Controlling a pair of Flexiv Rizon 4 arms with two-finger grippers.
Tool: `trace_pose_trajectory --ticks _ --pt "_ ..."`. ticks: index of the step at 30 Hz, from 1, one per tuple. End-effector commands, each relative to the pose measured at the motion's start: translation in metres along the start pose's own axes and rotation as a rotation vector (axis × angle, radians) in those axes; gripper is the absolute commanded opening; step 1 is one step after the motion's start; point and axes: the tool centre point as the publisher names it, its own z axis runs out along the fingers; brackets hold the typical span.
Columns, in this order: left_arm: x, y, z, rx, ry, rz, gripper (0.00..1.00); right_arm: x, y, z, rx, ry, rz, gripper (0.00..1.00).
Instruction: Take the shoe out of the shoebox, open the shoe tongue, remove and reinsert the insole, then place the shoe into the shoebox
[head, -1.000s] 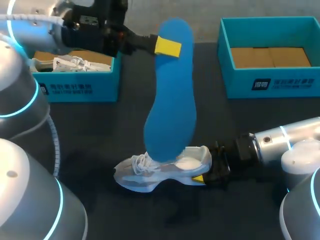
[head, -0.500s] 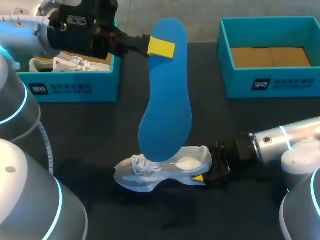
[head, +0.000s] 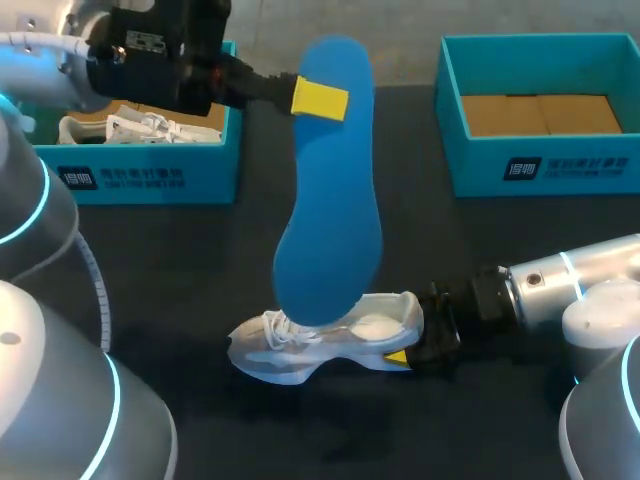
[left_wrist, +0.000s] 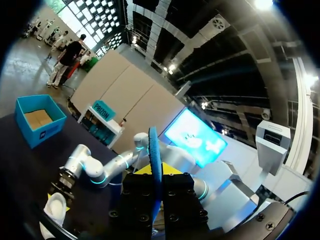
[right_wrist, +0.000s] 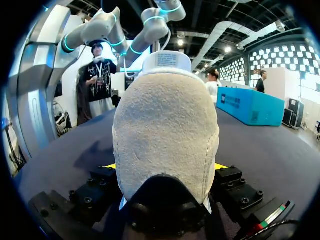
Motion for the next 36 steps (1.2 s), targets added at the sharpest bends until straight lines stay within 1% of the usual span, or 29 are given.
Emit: trace_pose_trajectory --ticks 1,5,27,28,29,30,33,36 --pt "0.011 0.011 -0.012 0.026 -0.027 -0.004 0.00 0.001 0.001 0.001 0.005 -0.001 0.000 0.00" --pt "0.012 0.014 -0.013 0.035 -0.033 -0.006 0.00 0.001 0.001 0.001 0.005 -0.001 0.000 0.00" --pt "0.012 0.013 -0.013 0.029 -0.035 -0.015 0.00 0.001 0.001 0.001 0.008 0.000 0.005 0.00" --pt "0.012 0.013 -0.013 0.029 -0.035 -0.015 0.00 0.002 0.001 0.000 0.010 -0.001 0.005 0.25" --pt "0.012 0.013 -0.013 0.029 -0.035 -0.015 0.00 0.004 0.002 -0.001 0.010 -0.002 0.006 0.57" --pt "0.012 0.013 -0.013 0.029 -0.035 -0.015 0.00 0.005 0.002 -0.002 0.010 -0.005 0.008 1.00" --pt "0.012 0.013 -0.013 0.029 -0.035 -0.015 0.00 0.007 0.004 -0.006 0.015 -0.014 0.008 1.00" --pt "0.012 0.013 -0.013 0.029 -0.035 -0.015 0.00 0.008 0.006 -0.011 0.037 -0.021 0.006 1.00"
